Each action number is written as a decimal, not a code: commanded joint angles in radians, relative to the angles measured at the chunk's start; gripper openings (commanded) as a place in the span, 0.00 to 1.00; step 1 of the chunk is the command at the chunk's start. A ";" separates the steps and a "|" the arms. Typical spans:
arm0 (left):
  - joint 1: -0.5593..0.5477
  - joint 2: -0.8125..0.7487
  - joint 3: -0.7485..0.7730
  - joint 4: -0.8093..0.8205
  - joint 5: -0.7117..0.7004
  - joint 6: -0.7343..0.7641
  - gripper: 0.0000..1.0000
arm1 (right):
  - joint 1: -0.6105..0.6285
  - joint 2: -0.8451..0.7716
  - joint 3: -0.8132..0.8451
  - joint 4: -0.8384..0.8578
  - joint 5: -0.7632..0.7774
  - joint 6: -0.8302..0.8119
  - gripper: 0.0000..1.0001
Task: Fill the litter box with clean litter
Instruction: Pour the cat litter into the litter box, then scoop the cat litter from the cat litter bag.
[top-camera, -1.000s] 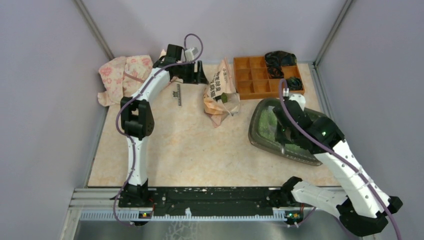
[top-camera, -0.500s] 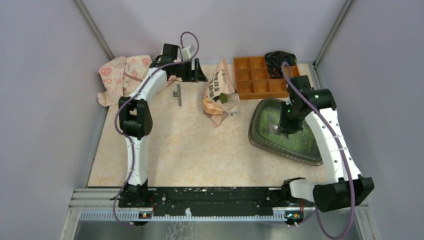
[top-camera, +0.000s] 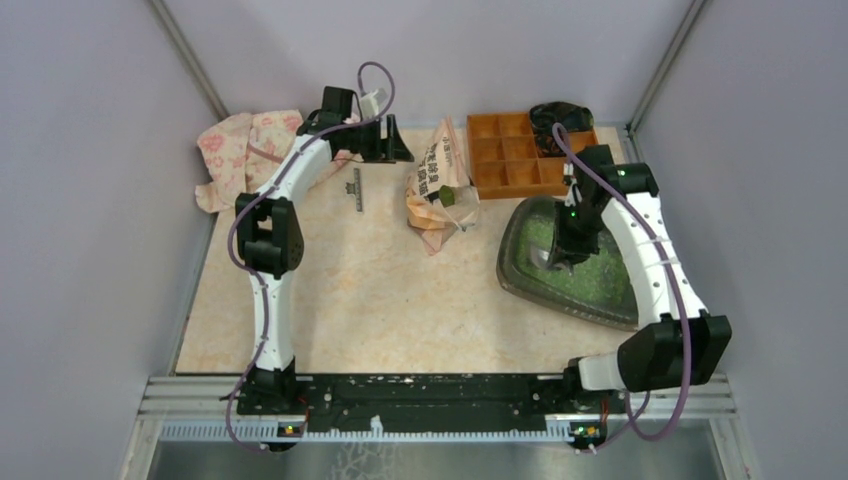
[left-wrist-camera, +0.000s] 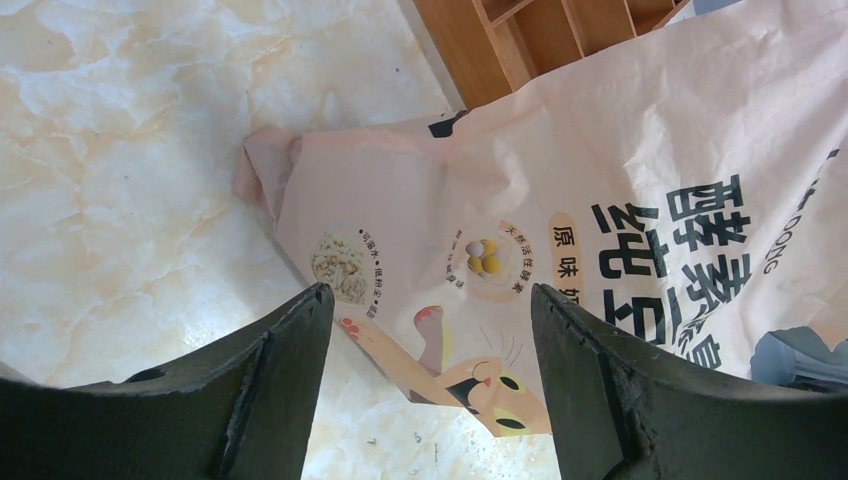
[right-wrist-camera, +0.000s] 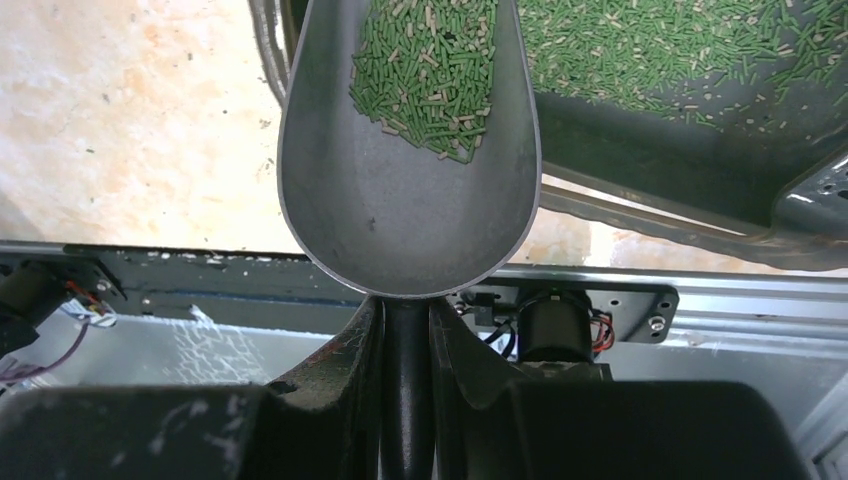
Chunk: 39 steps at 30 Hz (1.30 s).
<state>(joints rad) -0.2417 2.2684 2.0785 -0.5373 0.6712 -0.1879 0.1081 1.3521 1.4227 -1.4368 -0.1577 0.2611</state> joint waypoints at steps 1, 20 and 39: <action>0.007 -0.034 0.000 0.033 0.040 -0.008 0.78 | -0.005 0.011 0.006 0.016 0.063 -0.022 0.00; 0.007 -0.021 0.003 0.022 0.045 0.011 0.78 | -0.197 0.099 -0.083 0.169 -0.204 -0.013 0.00; 0.008 -0.008 0.022 0.010 0.045 0.014 0.79 | -0.231 -0.103 -0.004 0.191 -0.313 0.041 0.00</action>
<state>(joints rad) -0.2394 2.2684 2.0785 -0.5312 0.7002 -0.1890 -0.1165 1.3041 1.2808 -1.2728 -0.4171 0.2768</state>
